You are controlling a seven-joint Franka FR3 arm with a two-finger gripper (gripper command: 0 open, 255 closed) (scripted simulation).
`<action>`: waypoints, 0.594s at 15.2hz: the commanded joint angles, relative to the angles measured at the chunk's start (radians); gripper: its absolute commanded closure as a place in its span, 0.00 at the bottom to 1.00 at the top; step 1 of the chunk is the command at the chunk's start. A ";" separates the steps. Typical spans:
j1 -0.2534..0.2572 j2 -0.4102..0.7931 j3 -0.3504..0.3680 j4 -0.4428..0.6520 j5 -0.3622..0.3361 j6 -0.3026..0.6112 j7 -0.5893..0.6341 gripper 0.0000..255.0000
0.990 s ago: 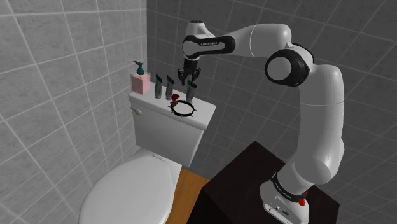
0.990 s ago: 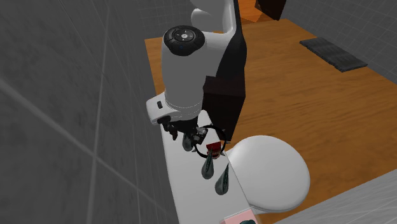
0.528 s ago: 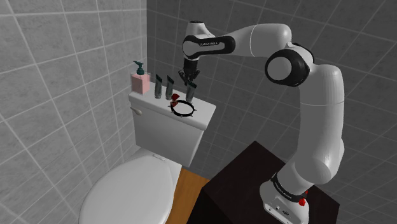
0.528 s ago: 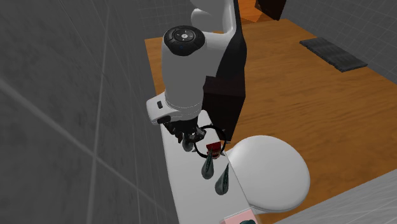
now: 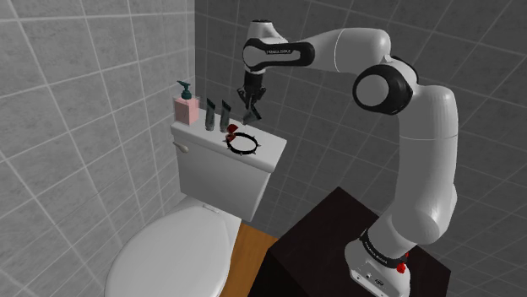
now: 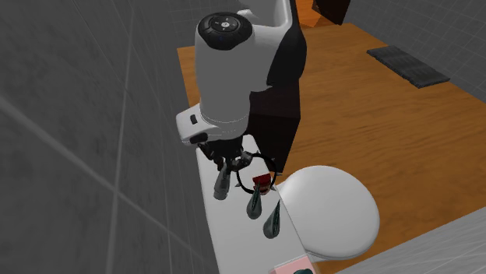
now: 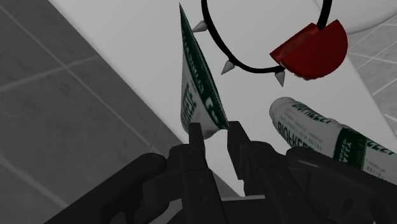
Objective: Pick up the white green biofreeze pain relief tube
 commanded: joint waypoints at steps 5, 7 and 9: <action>-0.001 -0.010 0.000 0.067 0.002 -0.076 -0.007 1.00; 0.000 -0.010 0.000 0.093 0.003 -0.103 -0.009 1.00; 0.000 -0.010 0.000 0.121 0.003 -0.130 -0.011 1.00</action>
